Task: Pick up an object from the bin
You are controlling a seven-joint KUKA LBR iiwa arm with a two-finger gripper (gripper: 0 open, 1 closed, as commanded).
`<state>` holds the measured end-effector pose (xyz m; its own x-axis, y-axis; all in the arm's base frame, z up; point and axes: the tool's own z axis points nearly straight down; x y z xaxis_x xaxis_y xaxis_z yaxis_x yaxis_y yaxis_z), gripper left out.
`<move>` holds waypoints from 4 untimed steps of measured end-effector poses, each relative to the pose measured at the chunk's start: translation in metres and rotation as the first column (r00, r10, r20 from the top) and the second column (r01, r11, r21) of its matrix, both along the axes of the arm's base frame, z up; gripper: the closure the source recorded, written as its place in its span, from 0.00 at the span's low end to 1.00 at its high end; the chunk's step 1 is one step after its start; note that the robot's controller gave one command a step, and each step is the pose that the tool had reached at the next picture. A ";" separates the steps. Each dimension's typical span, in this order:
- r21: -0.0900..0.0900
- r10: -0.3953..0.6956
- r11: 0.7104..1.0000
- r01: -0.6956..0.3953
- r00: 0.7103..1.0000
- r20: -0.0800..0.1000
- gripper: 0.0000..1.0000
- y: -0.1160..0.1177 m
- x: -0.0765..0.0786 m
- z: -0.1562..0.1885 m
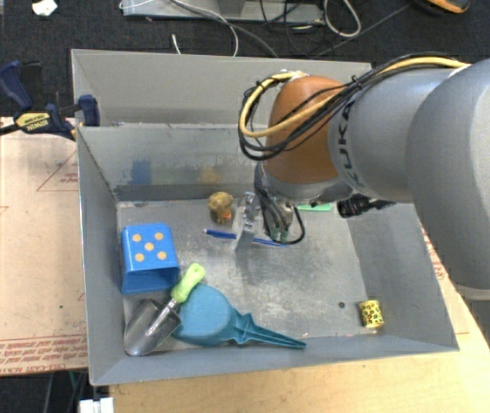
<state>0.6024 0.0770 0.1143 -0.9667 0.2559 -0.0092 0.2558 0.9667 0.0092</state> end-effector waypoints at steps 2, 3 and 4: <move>0.001 0.002 1.000 -0.002 1.000 0.005 1.00 0.000 0.001 0.015; 0.001 0.003 1.000 -0.003 1.000 0.006 1.00 0.000 0.002 0.020; 0.001 0.004 1.000 -0.004 1.000 0.007 1.00 0.000 0.002 0.030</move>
Offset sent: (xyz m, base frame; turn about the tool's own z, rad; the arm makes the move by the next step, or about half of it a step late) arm 0.0012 0.0001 0.0202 -0.0010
